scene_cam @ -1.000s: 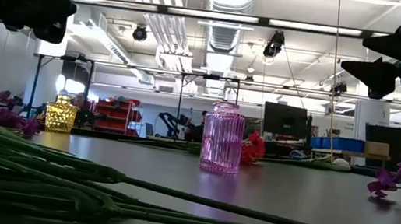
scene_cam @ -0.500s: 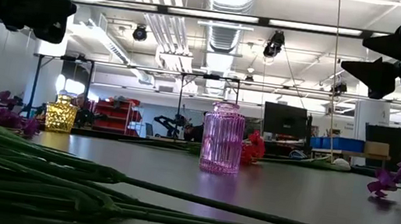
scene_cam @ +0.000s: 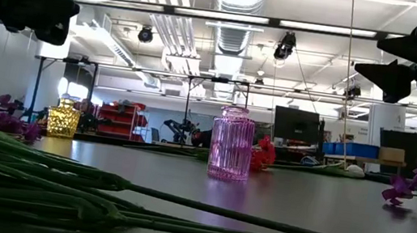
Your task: Sort flowers into vase by color
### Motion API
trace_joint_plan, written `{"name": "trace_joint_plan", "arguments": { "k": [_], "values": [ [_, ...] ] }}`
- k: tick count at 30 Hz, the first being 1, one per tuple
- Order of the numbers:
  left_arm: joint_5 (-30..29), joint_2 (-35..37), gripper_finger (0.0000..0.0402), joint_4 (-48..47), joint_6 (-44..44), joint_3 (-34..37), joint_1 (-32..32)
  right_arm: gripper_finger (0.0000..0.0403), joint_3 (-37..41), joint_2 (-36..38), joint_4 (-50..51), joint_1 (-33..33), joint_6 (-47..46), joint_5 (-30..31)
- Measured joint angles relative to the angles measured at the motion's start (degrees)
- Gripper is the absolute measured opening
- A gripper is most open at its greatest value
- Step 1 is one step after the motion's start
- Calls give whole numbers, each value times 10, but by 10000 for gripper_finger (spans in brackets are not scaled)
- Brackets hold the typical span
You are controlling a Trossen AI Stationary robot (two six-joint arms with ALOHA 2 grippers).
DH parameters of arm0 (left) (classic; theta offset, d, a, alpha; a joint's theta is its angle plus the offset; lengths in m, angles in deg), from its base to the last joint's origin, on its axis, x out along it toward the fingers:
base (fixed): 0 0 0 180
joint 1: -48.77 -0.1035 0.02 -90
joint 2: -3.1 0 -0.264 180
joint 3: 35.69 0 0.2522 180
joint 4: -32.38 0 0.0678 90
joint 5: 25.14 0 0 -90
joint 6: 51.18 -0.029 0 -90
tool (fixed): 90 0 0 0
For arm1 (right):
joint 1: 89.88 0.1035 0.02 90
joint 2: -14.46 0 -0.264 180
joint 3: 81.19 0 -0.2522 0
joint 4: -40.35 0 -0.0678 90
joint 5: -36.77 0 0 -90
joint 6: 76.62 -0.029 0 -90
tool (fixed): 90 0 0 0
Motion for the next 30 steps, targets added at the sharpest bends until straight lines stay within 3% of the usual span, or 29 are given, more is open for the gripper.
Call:
{"name": "trace_joint_plan", "arguments": {
  "k": [12,16,24,30],
  "values": [
    [-2,0,21,0,0,0,0,327,0,0,0,0,0,0],
    [-44,0,21,9,-11,0,0,327,0,0,0,0,0,0],
    [-52,-13,21,186,147,0,0,327,0,0,0,0,0,0],
    [-173,-52,21,297,132,0,-1,327,0,0,0,0,0,0]
  ]
}}
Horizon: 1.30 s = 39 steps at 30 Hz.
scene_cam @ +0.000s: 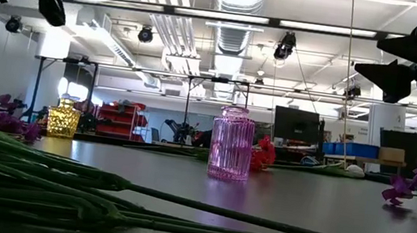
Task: Sort flowers into vase by color
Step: Put the left violet flower into the yellow vase
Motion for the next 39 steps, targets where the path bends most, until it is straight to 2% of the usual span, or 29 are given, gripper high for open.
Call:
{"name": "trace_joint_plan", "arguments": {
  "k": [5,8,10,12,18,20,23,25,28,35,39],
  "values": [
    [-2,-86,21,13,-1,-15,0,327,0,0,0,0,0,0],
    [-3,-148,21,-39,1,-56,-1,327,0,0,0,0,0,0],
    [-4,-186,22,-138,14,-100,-1,327,0,0,0,0,0,0],
    [-3,-227,24,-274,67,-156,-1,327,0,0,0,0,0,0],
    [-4,-365,29,-740,344,-320,-2,327,0,0,0,0,0,0],
    [1,-410,29,-856,424,-356,-2,327,0,0,0,0,0,0],
    [44,-470,34,-975,483,-388,-2,327,0,0,0,0,0,0],
    [77,-503,44,-1017,508,-392,-2,327,0,0,0,0,0,0],
    [120,-546,73,-1027,517,-388,-1,327,0,0,0,0,0,0],
    [128,-640,175,-1025,558,-396,-2,327,0,0,0,0,0,0],
    [165,-699,208,-1022,566,-396,-16,327,0,0,0,0,0,0]
  ]
}}
